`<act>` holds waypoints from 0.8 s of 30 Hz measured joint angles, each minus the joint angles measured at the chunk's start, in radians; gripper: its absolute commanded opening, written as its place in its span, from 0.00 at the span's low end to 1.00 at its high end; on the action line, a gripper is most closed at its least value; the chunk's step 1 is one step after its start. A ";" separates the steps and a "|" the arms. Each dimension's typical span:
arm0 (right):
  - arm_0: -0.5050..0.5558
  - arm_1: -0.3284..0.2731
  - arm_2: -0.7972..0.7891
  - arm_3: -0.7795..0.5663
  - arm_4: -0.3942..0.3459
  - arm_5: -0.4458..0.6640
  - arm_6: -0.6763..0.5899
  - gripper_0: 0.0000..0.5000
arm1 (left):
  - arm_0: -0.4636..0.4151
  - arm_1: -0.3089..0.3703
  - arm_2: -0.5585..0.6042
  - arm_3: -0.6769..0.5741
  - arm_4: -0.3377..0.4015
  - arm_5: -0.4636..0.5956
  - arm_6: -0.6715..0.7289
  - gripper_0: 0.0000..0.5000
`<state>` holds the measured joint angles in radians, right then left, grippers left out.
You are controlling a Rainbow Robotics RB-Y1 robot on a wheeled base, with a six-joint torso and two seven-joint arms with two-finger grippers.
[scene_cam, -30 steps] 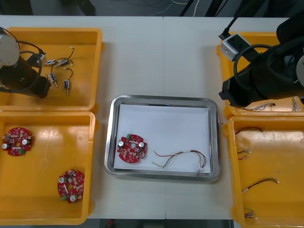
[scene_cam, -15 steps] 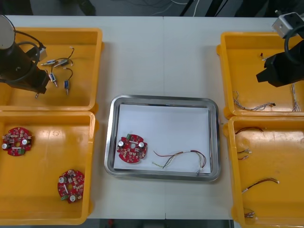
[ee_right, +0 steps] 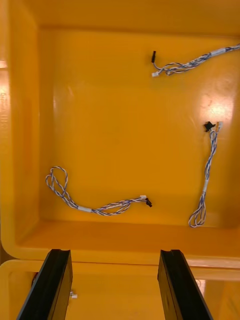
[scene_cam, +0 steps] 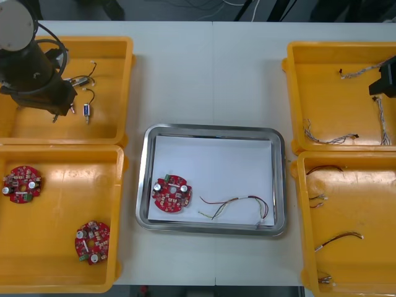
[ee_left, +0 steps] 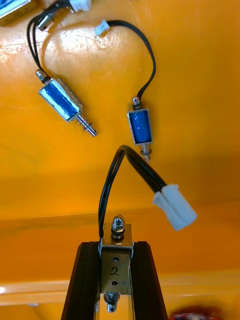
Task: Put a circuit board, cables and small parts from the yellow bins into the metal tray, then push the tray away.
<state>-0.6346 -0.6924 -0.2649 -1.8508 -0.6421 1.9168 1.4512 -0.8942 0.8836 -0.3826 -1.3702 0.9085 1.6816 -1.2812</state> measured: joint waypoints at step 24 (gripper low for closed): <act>-0.078 -0.041 0.000 0.389 0.028 -0.005 0.113 1.00 | 0.078 -0.084 0.058 -0.446 -0.071 0.209 0.278 0.00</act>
<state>-0.7129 -0.7334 -0.2651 -1.4617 -0.6143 1.9114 1.5643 -0.8158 0.7994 -0.3247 -1.8158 0.8376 1.8905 -1.0030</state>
